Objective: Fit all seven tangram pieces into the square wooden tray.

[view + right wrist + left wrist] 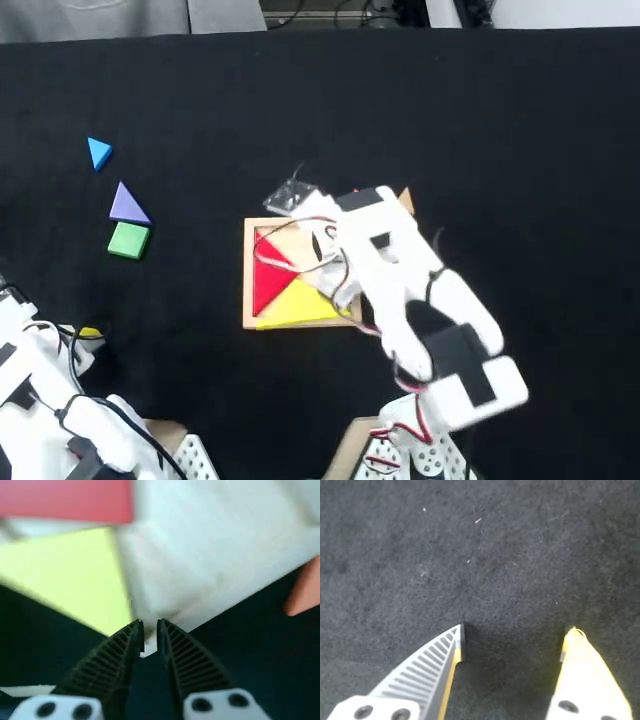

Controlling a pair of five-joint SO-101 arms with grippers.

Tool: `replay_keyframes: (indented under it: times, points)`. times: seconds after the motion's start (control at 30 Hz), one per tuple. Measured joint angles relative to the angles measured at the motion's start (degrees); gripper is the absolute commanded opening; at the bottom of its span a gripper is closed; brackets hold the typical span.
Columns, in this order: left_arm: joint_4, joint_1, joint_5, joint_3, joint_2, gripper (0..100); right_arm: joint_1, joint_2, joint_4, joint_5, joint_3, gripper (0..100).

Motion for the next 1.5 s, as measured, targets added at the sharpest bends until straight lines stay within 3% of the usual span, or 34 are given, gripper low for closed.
replay_keyframes:
  times: [0.17,0.33,0.57,0.7,1.3,1.5]
  points:
    - [0.0,0.0,0.1,0.0,0.0,32,-0.2,-8.4,0.1,0.6,0.7,5.6]
    - [0.0,0.0,0.1,0.0,0.0,32,-5.2,-12.6,0.1,-0.6,1.0,5.6]
    - [0.0,0.0,0.1,0.0,0.0,32,-15.7,-6.5,0.0,-1.7,1.0,5.6]
    - [0.0,0.0,0.1,0.0,0.0,32,-18.0,-1.5,-1.7,-1.7,0.9,5.6]
    - [0.0,0.0,0.1,0.0,0.0,32,-11.5,-3.7,-0.5,-6.1,-2.5,5.6]
    - [0.0,0.0,0.1,0.0,0.0,32,-3.7,-9.8,-11.7,-6.5,5.2,5.6]
